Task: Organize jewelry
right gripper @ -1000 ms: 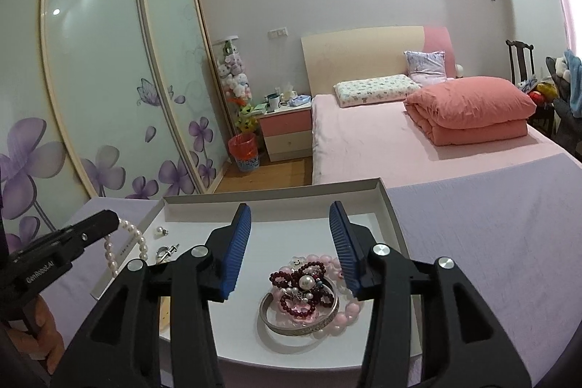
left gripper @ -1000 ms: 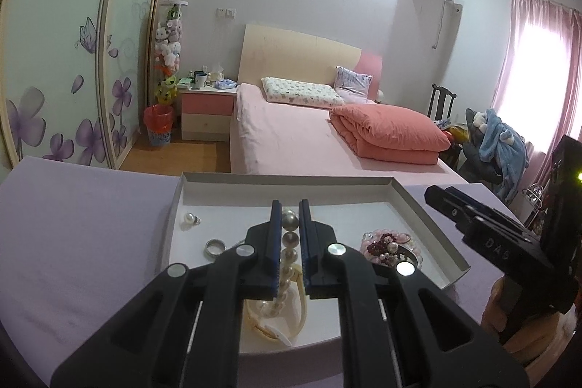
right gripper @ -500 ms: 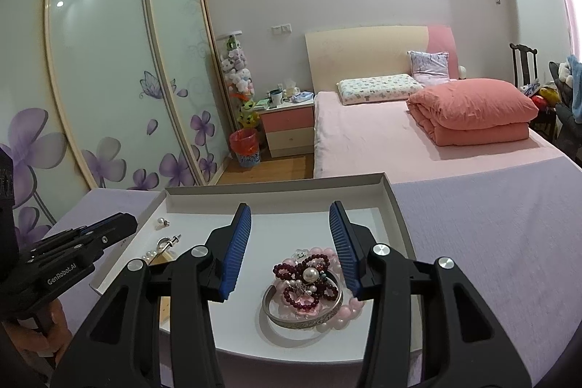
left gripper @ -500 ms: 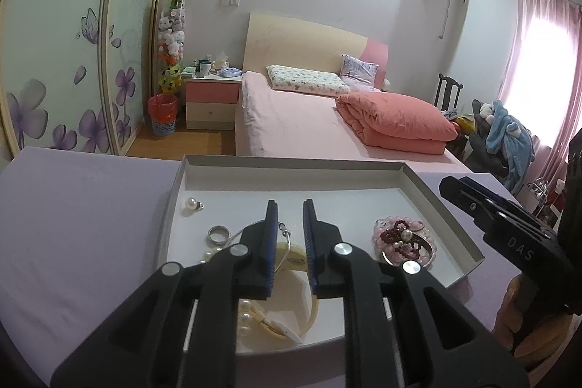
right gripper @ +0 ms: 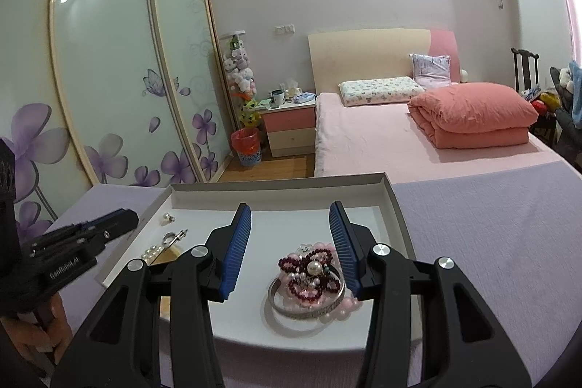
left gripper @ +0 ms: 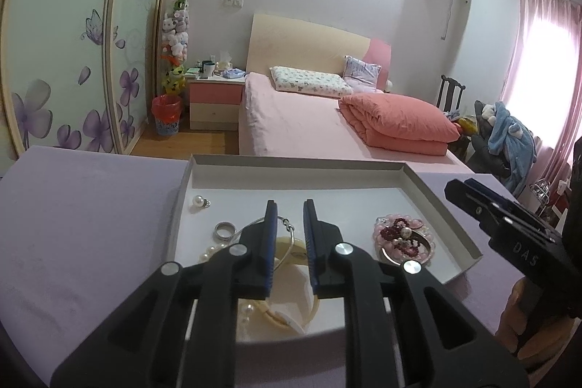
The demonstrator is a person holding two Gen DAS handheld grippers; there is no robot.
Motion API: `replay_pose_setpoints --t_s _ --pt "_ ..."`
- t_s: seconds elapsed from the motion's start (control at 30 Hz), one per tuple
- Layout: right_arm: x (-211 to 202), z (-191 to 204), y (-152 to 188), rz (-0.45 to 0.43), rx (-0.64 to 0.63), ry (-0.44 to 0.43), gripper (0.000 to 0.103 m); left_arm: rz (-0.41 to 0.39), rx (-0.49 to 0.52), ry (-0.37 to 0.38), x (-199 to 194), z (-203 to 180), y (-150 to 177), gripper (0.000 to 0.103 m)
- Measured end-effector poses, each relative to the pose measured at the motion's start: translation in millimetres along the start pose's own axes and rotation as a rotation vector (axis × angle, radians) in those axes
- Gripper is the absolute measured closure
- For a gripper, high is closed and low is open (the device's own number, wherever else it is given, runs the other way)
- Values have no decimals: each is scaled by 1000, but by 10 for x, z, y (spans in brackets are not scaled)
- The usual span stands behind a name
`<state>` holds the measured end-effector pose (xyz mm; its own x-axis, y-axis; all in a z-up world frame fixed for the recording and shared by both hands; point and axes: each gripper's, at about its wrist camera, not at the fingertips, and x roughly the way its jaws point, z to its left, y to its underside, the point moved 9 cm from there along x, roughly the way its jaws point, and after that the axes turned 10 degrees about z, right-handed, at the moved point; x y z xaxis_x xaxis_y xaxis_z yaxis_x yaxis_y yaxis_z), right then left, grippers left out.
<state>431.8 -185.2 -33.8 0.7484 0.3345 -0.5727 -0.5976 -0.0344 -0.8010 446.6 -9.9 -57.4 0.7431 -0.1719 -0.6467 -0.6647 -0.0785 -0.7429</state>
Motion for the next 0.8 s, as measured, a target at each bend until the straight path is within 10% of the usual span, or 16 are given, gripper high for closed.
replay_pose_setpoints --t_s 0.8 --pt "-1433 361 966 2 -28 -19 54 -112 54 -28 -1753 -338 997 62"
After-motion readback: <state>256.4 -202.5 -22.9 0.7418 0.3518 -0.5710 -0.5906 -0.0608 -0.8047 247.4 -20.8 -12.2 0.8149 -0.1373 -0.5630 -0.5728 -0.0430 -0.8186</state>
